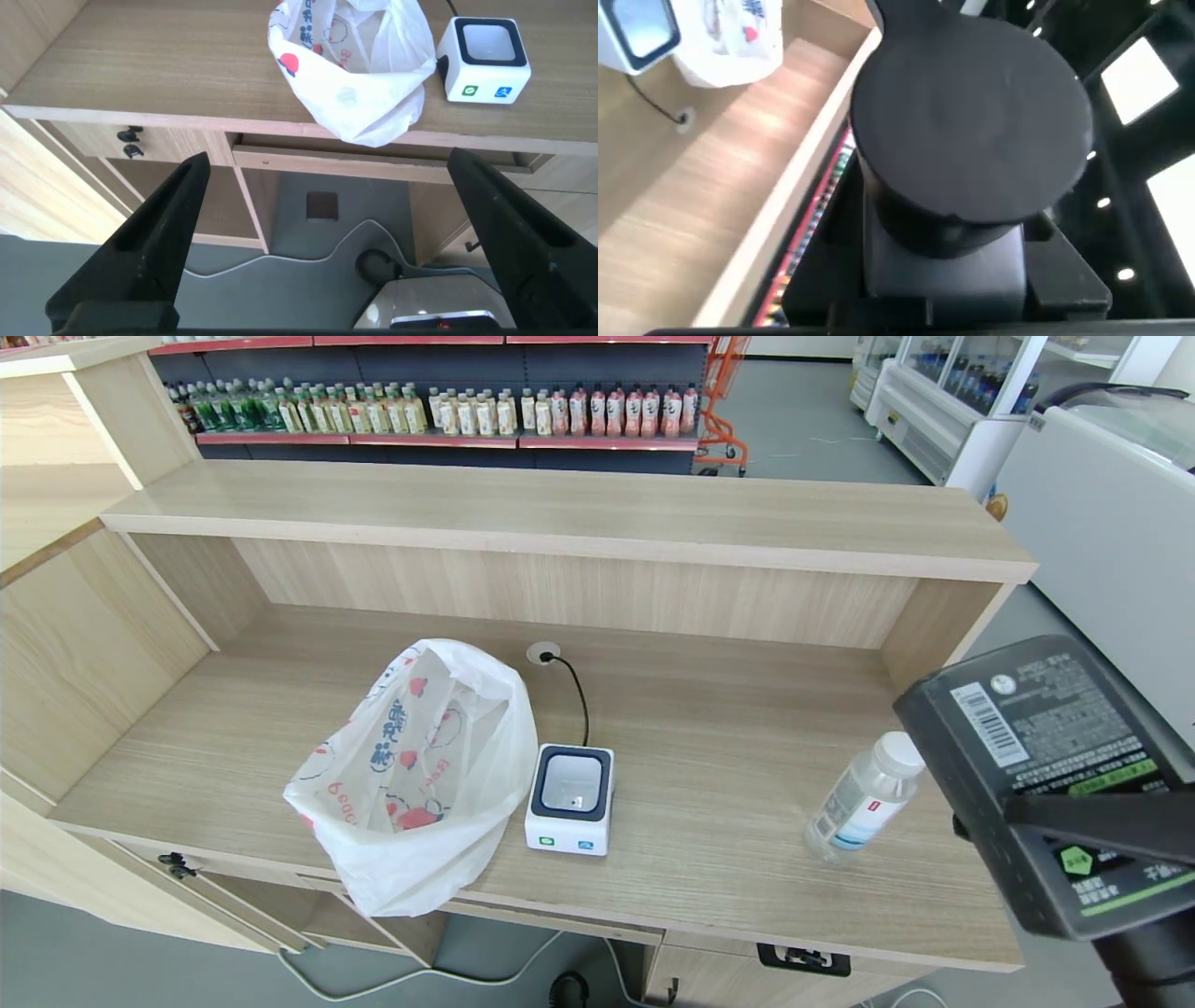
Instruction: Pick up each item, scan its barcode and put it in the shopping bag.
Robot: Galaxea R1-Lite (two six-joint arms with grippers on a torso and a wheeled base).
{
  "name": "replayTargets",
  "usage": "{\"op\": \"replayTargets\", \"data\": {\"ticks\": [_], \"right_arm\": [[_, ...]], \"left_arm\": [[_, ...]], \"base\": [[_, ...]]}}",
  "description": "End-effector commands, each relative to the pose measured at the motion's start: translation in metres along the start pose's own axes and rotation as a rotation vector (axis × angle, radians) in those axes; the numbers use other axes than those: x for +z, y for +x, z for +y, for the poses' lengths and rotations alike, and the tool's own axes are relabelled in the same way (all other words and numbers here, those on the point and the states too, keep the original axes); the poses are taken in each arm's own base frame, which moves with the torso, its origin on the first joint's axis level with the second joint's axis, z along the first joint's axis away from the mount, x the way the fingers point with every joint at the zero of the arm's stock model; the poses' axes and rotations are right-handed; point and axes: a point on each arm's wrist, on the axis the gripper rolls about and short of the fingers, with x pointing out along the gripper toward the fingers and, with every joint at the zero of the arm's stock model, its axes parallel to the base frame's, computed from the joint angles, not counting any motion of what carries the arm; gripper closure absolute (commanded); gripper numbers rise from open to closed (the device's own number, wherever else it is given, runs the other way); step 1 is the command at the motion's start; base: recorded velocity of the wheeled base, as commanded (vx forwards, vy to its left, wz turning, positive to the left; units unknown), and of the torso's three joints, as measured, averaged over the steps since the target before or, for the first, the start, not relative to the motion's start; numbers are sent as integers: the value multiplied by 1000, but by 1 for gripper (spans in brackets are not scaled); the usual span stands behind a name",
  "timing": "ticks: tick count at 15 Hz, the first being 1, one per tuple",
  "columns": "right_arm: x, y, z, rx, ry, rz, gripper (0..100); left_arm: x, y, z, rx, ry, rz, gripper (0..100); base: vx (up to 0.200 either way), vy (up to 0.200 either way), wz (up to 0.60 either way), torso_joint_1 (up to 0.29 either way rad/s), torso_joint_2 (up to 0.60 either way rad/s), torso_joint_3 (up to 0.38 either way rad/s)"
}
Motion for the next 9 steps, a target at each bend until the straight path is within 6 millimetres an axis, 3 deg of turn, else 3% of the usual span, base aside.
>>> {"op": "replayTargets", "data": {"ticks": [1, 3, 6, 9], "right_arm": [[7, 3, -3, -37, -50, -42, 100], [12, 2, -8, -67, -156, -55, 100], [4, 6, -24, -152, -346, -56, 100], [2, 3, -29, -173, -417, -39, 100]], "left_arm": [[0, 0, 0, 0, 0, 1, 0], [0, 0, 0, 0, 0, 1, 0], [0, 0, 0, 0, 0, 1, 0], [0, 0, 0, 0, 0, 1, 0]], "base": [[0, 0, 0, 0, 0, 0], [0, 0, 0, 0, 0, 0], [0, 0, 0, 0, 0, 0], [0, 0, 0, 0, 0, 0]]}}
